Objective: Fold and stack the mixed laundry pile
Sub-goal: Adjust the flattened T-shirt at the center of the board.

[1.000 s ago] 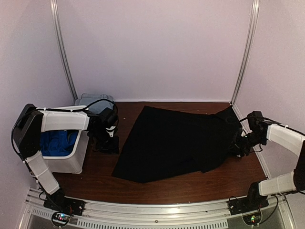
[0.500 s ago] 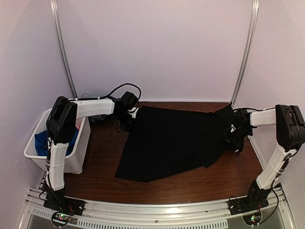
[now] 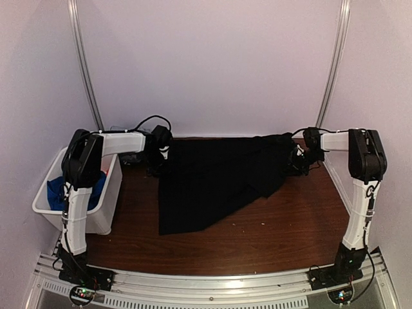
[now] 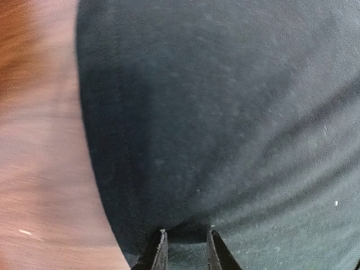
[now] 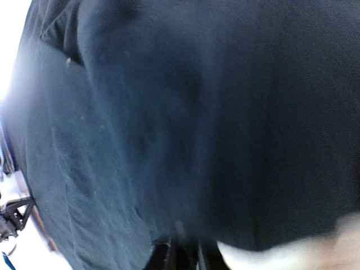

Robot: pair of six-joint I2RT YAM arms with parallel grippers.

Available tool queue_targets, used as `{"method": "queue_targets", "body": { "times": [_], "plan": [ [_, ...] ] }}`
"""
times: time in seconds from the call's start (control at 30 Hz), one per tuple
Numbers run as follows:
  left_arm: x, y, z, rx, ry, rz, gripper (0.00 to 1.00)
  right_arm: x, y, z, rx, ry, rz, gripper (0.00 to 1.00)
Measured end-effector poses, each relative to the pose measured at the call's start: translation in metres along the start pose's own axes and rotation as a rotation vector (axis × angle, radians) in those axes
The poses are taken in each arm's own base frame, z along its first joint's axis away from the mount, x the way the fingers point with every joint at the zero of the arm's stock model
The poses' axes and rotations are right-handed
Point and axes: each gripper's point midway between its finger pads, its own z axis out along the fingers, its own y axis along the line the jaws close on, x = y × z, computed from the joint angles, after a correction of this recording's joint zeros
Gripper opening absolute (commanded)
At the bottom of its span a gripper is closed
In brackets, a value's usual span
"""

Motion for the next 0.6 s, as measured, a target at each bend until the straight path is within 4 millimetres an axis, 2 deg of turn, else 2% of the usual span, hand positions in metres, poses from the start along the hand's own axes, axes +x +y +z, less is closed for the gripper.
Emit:
{"method": "queue_targets", "body": {
  "times": [0.07,0.2,0.33,0.6],
  "plan": [
    [-0.008,0.022,-0.001,-0.028,-0.009,-0.037,0.26,0.008,0.003,-0.005,-0.008,0.008,-0.002,0.33],
    [-0.013,0.044,-0.003,-0.064,-0.012,-0.069,0.27,0.037,-0.001,-0.021,-0.012,0.034,0.014,0.36],
    [-0.013,0.047,-0.003,-0.080,-0.014,-0.063,0.27,0.051,0.002,-0.033,-0.044,0.041,0.013,0.39],
    [-0.013,0.048,-0.003,-0.087,-0.016,-0.059,0.27,0.049,0.007,-0.019,-0.102,0.055,0.014,0.38]
  ]
}}
